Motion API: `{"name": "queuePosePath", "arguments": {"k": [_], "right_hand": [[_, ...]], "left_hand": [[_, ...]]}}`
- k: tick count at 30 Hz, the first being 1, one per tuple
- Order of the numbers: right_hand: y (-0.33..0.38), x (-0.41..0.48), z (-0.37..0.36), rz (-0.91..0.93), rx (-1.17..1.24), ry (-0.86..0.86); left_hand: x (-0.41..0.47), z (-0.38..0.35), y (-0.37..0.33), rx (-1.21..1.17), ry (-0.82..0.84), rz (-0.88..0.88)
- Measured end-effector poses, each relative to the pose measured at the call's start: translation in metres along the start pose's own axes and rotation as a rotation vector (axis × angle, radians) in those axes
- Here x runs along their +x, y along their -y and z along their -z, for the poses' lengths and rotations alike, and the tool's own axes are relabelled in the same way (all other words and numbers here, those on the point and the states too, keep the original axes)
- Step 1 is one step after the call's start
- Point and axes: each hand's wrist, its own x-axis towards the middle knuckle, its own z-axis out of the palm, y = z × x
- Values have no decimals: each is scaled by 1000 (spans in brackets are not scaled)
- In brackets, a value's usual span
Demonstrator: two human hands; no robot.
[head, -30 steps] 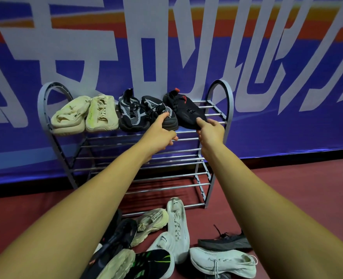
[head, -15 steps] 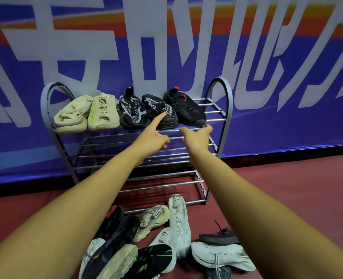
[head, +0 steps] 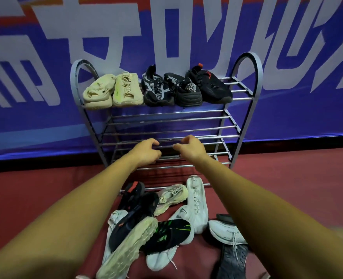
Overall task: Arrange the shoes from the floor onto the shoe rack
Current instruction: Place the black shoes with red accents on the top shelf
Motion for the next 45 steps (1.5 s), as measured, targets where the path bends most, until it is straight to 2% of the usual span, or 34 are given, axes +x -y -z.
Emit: {"name": "queuePosePath", "arguments": {"k": [9,18,24,32,38,41,45], "right_hand": [[-33,2,-61,-26,-209,224],[-62,32,-146,-87,-380,432],[-90,56,-213,-81,-484,529],[-115,97,-265,-51,-638,470],[-135,111,-287,-80,-706,432],[-136,111,-289,-106,-664,408],[-135,108,-280,-181,-470,375]], "left_hand": [[0,-4,75,264,70,97],[34,-25,150,254,180,208],[65,-48,215,265,196,295],[93,-65,284,269,154,360],[102,-70,300,134,160,342],[103,-71,301,137,115,315],[96,-69,294,194,32,293]]}}
